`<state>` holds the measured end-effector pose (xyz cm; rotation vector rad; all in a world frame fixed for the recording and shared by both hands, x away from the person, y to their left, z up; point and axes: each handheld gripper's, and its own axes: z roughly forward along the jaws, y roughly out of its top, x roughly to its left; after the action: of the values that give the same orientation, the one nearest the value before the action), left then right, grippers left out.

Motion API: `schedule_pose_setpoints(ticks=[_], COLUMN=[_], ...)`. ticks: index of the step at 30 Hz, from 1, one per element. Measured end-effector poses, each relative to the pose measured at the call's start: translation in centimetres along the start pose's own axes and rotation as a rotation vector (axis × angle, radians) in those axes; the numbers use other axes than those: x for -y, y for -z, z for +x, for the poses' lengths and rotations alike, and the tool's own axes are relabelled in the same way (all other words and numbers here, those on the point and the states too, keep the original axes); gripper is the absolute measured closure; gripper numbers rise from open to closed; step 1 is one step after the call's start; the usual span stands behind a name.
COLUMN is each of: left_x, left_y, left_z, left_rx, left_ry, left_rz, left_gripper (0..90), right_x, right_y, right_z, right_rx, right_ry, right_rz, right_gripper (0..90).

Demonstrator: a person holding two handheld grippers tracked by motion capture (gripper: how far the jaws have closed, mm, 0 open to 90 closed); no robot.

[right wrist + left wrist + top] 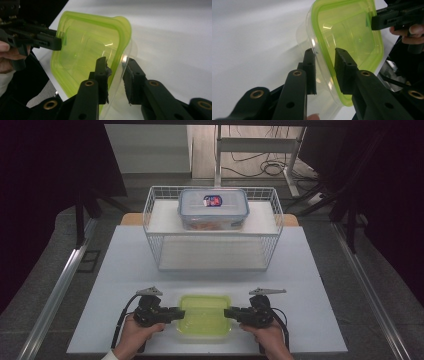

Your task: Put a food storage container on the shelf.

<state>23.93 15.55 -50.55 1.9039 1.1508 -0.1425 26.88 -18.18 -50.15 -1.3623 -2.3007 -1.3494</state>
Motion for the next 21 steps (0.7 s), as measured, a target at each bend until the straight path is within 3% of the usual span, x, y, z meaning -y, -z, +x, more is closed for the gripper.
schedule_pose_setpoints(ticks=[3, 9, 21], left_x=[0.2, 0.5, 0.1], left_y=[0.2, 0.3, 1.3], left_z=[-0.4, -0.4, -1.2], left_rx=[-0.012, -0.002, -0.023], left_ry=[-0.022, -0.017, -0.066], left_rz=[-0.014, -0.031, -0.073], left_gripper=[75.1, 78.1, 80.0], right_x=[0.0, 0.1, -0.1], right_y=[0.4, 0.7, 1.3], right_z=[0.2, 0.3, 1.1], right_rx=[0.003, -0.004, 0.002], right_ry=[0.012, 0.006, 0.065], right_rz=[-0.016, -0.034, -0.062], right_gripper=[77.1, 79.5, 79.5])
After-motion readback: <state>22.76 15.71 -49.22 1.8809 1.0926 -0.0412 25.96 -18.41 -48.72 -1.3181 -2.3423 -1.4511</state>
